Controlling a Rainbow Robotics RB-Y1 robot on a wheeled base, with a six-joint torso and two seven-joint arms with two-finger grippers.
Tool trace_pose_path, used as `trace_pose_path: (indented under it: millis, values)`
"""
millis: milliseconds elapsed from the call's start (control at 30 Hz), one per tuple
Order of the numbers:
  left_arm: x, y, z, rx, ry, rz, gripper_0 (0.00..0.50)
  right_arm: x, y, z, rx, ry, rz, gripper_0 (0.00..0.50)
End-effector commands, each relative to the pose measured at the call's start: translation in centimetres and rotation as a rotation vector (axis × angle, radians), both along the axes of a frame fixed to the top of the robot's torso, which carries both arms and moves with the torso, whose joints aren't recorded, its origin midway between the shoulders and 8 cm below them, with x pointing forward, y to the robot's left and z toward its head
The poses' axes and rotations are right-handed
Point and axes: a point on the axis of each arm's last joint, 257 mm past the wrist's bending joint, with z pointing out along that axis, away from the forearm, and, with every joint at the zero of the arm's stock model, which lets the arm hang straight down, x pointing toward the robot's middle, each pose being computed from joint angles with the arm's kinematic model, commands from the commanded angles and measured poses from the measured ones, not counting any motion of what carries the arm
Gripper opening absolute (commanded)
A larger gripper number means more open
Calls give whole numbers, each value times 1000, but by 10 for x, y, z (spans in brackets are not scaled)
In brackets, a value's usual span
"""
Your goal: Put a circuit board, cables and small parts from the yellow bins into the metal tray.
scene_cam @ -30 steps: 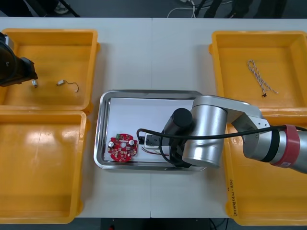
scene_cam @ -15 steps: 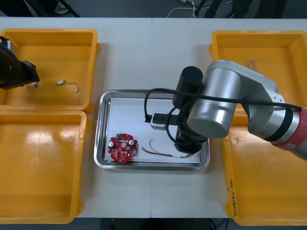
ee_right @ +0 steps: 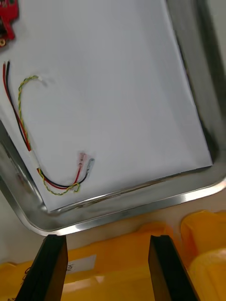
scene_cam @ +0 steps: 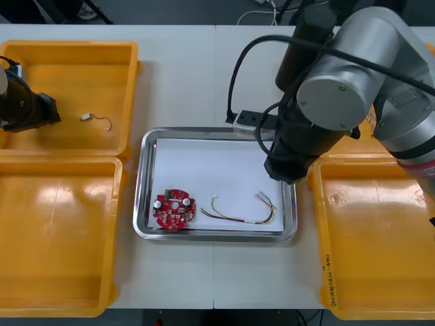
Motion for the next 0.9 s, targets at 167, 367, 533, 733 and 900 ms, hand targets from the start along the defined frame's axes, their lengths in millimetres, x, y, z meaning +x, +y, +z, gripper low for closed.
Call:
trace_pose_path:
  millis: [167,367,533,733,900]
  values:
    - [22,-23,24,93,-48,-154,500,29,-1,82,178,-129,-92,500]
    - [22,-23,23,99,-49,-156,51,42,-37,103,197,-166,-180,500]
    - [21,-21,21,104,-47,-157,0,48,-63,112,236,-177,-327,500]
    - [21,-21,20,102,-50,-156,0,58,-93,117,247,-204,-494,500]
    - [19,-20,21,95,-40,-153,0,71,-122,123,307,-186,-660,500]
